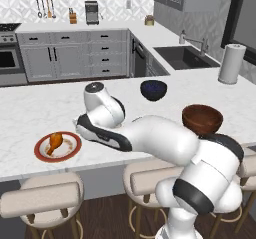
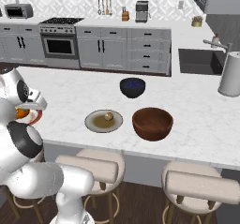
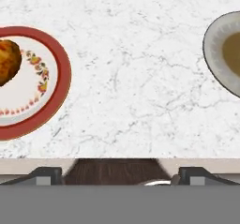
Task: Pick the chicken drumstick and mushroom from their plates and place them in the bowl. Then put the bowl in the fridge.
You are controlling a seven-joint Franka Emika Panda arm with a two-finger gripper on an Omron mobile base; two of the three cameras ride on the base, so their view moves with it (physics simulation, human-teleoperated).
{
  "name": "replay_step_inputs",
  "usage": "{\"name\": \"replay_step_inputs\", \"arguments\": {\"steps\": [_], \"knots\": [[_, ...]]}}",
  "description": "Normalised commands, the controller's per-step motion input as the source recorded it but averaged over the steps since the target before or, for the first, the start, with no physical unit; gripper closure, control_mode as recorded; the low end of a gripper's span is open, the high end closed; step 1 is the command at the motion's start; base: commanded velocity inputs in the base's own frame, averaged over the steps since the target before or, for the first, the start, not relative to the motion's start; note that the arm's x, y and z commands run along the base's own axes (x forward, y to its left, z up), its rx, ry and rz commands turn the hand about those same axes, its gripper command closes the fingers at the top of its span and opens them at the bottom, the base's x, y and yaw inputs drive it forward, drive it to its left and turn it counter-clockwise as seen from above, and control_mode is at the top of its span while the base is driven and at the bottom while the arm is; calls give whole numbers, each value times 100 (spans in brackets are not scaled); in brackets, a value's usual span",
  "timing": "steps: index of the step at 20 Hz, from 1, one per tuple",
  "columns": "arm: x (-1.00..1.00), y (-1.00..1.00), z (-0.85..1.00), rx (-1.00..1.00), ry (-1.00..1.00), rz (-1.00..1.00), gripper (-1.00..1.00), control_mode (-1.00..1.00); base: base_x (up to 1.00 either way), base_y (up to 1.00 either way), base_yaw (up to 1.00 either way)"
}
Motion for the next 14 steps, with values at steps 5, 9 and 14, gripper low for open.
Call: {"name": "replay_step_inputs", "arguments": {"steps": [5, 9, 14], "knots": [[48, 100, -27, 1, 3, -5, -100, -100, 0, 0, 0], [47, 94, -25, 2, 6, -2, -100, -100, 0, 0, 0], [13, 19, -7, 0, 2, 0, -100, -100, 0, 0, 0]]}}
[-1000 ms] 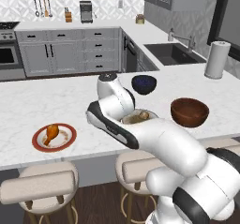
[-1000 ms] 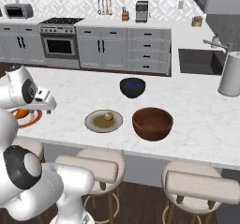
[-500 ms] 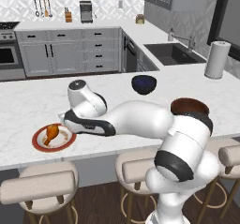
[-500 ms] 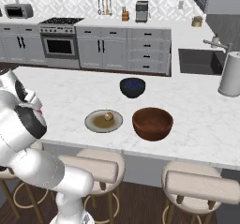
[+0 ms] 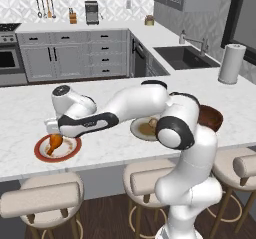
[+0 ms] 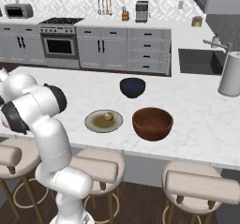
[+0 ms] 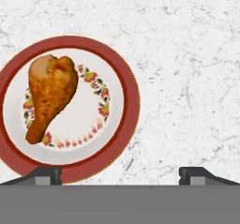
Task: Pick the chicken drumstick and mushroom from their plates and place them in the bowl. Then put the bowl in the fridge.
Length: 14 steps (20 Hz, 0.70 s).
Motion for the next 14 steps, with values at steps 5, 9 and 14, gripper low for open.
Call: {"name": "replay_step_inputs", "arguments": {"steps": [5, 9, 14], "knots": [[5, 14, -17, 0, -1, 0, -100, -100, 0, 0, 0], [2, 12, -45, 16, -6, -1, -100, -100, 0, 0, 0], [0, 5, -52, 20, -12, 0, -100, -100, 0, 0, 0]]}}
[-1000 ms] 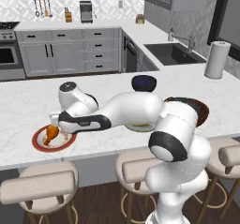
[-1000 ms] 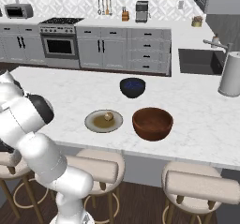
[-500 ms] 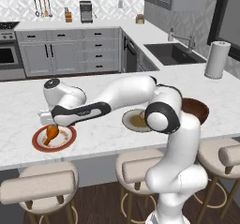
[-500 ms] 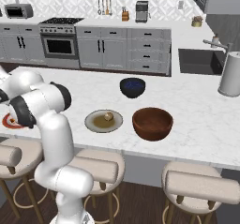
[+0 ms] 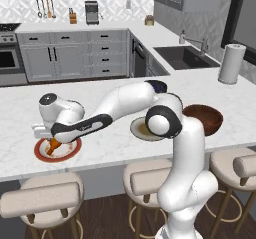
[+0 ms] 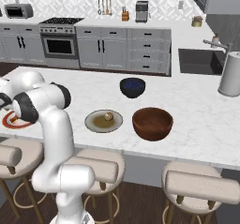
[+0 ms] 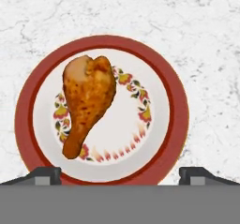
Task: Pick the chicken drumstick and mushroom from their plates and place them in the bowl. Then put the bowl in the fridge.
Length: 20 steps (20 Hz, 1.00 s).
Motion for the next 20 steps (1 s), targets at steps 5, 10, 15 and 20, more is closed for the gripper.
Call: {"name": "replay_step_inputs", "arguments": {"steps": [5, 10, 15, 20], "knots": [[0, 1, -42, 10, -9, 0, -100, -100, 0, 0, 0], [0, 0, -10, 5, 1, 0, -100, -100, 0, 0, 0], [0, 8, 0, 0, 5, 0, -100, -100, 0, 0, 0], [4, 20, -3, 0, 3, 0, -100, -100, 0, 0, 0]]}}
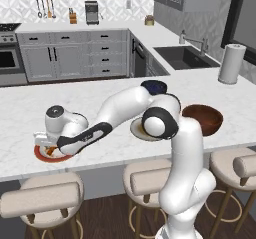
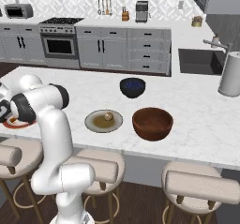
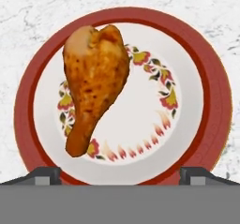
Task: Pick the chicken drumstick and mushroom from their plates and place them in the bowl. Then put the bowl in the fridge.
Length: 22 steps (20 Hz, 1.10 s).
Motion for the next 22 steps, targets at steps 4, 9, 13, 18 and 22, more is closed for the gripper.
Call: {"name": "replay_step_inputs", "arguments": {"steps": [4, 9, 13, 18, 22], "knots": [[15, 21, -1, -1, 1, 0, -100, -100, 0, 0, 0], [19, 3, 0, -3, 0, -1, -100, -100, 0, 0, 0], [20, 0, -4, -5, 0, -3, -100, -100, 0, 0, 0], [12, 0, -9, -5, 0, -3, -100, -100, 0, 0, 0], [13, 5, -20, -6, 0, -2, -100, -100, 0, 0, 0]]}}
